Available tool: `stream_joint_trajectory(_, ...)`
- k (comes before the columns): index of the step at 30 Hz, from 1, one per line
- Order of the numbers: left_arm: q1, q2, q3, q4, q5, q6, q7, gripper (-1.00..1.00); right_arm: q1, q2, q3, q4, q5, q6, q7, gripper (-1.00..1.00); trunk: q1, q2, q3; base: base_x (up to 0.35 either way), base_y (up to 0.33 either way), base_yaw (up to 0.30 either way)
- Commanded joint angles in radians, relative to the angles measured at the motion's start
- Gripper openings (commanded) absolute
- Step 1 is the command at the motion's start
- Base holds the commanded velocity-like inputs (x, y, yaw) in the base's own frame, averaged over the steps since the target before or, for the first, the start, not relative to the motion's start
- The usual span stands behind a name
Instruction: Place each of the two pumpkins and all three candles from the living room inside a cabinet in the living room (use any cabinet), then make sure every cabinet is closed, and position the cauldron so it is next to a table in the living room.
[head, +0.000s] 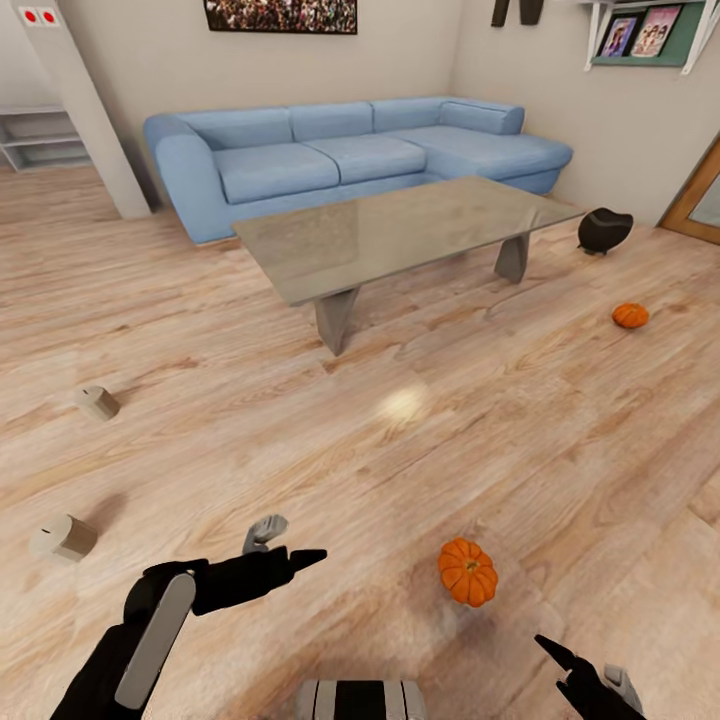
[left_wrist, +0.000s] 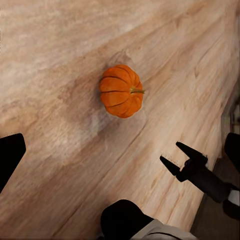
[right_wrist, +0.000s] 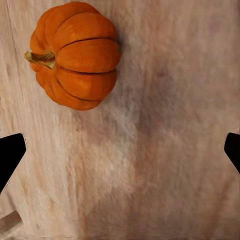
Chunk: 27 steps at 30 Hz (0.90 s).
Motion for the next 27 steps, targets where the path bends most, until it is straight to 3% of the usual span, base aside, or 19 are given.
stream_joint_trajectory(1, 0.0, 0.01, 0.0, 0.0, 0.013, 0.003, -0.007, 1.0, 0.0, 0.0, -0.005, 0.0, -0.006, 0.025, 0.002, 1.0, 0.0, -0.001, -0.005, 0.0, 0.0, 0.0)
stream_joint_trajectory(3, 0.0, 0.026, -0.001, 0.0, 0.046, 0.003, -0.008, 1.0, 0.0, 0.001, -0.007, -0.001, -0.007, 0.038, 0.0, 1.0, 0.001, -0.001, -0.012, 0.0, 0.0, 0.0)
stream_joint_trajectory(4, 0.0, 0.041, -0.002, 0.0, 0.089, 0.004, -0.007, 1.0, 0.0, 0.002, -0.007, -0.007, -0.008, 0.047, -0.007, 1.0, 0.002, -0.001, -0.016, 0.0, 0.0, 0.0)
stream_joint_trajectory(6, 0.0, 0.064, -0.003, 0.0, 0.136, 0.004, -0.008, 1.0, 0.0, 0.004, -0.008, -0.011, -0.01, 0.053, -0.022, 1.0, 0.002, -0.002, -0.024, 0.0, 0.0, 0.0)
stream_joint_trajectory(11, 0.0, 0.097, -0.016, -0.002, 0.199, 0.004, -0.008, 1.0, 0.0, 0.005, -0.008, -0.014, -0.035, 0.05, -0.057, 1.0, 0.002, -0.002, -0.024, 0.0, 0.0, 0.0)
stream_joint_trajectory(16, 0.0, 0.102, -0.025, -0.018, 0.218, 0.004, -0.007, 1.0, 0.0, 0.005, -0.007, -0.015, -0.051, 0.046, -0.064, 1.0, 0.002, -0.002, -0.024, 0.0, 0.0, 0.0)
stream_joint_trajectory(27, 0.0, 0.103, -0.029, -0.022, 0.22, 0.004, -0.007, 1.0, 0.0, 0.005, -0.006, -0.016, -0.051, 0.044, -0.066, 1.0, 0.002, -0.002, -0.024, 0.103, 0.014, 0.0)
